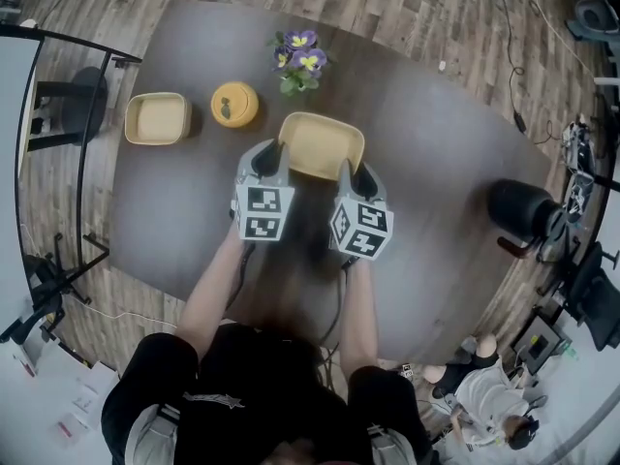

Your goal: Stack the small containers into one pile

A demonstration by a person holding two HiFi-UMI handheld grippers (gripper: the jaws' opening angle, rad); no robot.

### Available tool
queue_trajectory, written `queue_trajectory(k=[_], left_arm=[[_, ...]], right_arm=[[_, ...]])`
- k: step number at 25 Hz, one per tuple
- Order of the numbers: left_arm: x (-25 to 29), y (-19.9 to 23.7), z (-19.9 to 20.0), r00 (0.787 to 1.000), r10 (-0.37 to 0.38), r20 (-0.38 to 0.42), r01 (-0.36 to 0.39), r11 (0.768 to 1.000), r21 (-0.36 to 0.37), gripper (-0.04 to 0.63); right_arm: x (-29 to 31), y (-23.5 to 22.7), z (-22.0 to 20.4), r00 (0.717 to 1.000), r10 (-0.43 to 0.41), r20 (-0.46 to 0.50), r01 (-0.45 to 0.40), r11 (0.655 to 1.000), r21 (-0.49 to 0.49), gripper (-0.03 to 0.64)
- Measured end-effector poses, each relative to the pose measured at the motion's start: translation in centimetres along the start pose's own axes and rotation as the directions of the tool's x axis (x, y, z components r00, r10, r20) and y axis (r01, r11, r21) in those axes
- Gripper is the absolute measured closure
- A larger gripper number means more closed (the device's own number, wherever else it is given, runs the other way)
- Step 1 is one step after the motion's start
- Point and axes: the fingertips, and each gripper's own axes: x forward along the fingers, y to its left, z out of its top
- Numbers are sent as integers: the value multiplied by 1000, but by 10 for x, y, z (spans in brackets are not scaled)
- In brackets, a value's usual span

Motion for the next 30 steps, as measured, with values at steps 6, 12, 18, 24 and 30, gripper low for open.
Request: queue_trajectory(k=[6, 12, 18, 24, 30], left_arm=[[-12, -2, 5, 1000, 15, 10, -15, 1000, -4, 557], [-32, 0, 11, 999, 28, 29, -27, 1000, -7, 557], [-57, 8, 24, 996, 39, 76, -38, 999, -10, 557], [-87, 22, 31, 993, 33, 113, -31, 999, -22, 557], [-111, 52, 37, 990, 24, 139, -20, 999, -33, 557]], right_arm=[[-11, 3, 7, 1000, 6, 21, -6, 1000, 0, 534], [-26, 13, 17, 998, 16, 54, -15, 1000, -5, 534], [-44, 30, 31, 997, 23, 78, -21, 999, -28, 534], [-63, 56, 40, 995, 14, 104, -8, 998, -60, 534], [-76, 92, 49, 991, -9, 135, 17, 998, -63, 543]])
